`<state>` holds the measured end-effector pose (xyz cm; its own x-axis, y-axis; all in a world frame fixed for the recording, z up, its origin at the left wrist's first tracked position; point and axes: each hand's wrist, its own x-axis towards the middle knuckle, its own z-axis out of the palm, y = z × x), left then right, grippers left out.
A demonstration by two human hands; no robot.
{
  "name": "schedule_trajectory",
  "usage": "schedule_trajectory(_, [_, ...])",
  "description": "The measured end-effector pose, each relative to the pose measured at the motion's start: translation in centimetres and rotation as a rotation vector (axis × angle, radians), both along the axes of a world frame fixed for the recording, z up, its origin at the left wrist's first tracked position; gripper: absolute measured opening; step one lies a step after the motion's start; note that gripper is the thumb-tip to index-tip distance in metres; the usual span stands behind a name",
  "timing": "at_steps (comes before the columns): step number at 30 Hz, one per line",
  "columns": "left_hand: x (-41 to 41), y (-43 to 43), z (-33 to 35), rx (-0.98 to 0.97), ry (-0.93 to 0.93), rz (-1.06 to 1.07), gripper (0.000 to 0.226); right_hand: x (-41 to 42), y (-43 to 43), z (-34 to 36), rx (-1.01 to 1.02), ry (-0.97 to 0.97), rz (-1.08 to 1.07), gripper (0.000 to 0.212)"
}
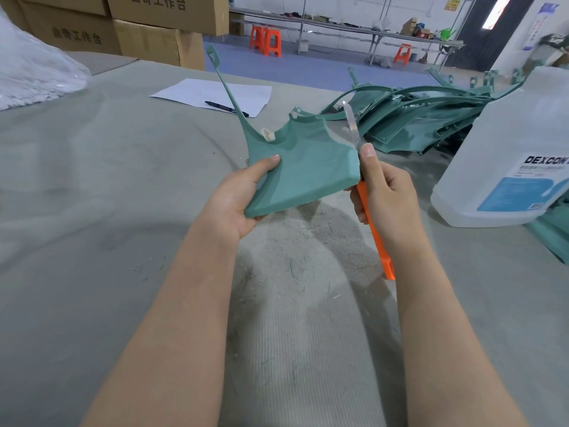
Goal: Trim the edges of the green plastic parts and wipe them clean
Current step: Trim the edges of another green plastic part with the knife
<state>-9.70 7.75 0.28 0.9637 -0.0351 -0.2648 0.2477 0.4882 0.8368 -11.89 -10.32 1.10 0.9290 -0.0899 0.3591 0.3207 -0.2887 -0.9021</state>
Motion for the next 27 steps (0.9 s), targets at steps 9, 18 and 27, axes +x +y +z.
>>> schedule_trajectory(9, [0.06, -0.01, 0.00, -0.017, 0.008, 0.005, 0.010, -0.15, 0.01, 0.20, 0.015, 0.006, -0.028, 0.057])
schedule_trajectory(18, [0.19, 0.21, -0.13, 0.005, 0.017, 0.016, 0.014, -0.16, 0.08, 0.20, -0.024, -0.007, -0.012, 0.059])
schedule_trajectory(27, [0.27, 0.34, -0.18, -0.005, 0.019, 0.037, 0.012, -0.31, 0.41, 0.40, 0.003, 0.003, 0.008, 0.059])
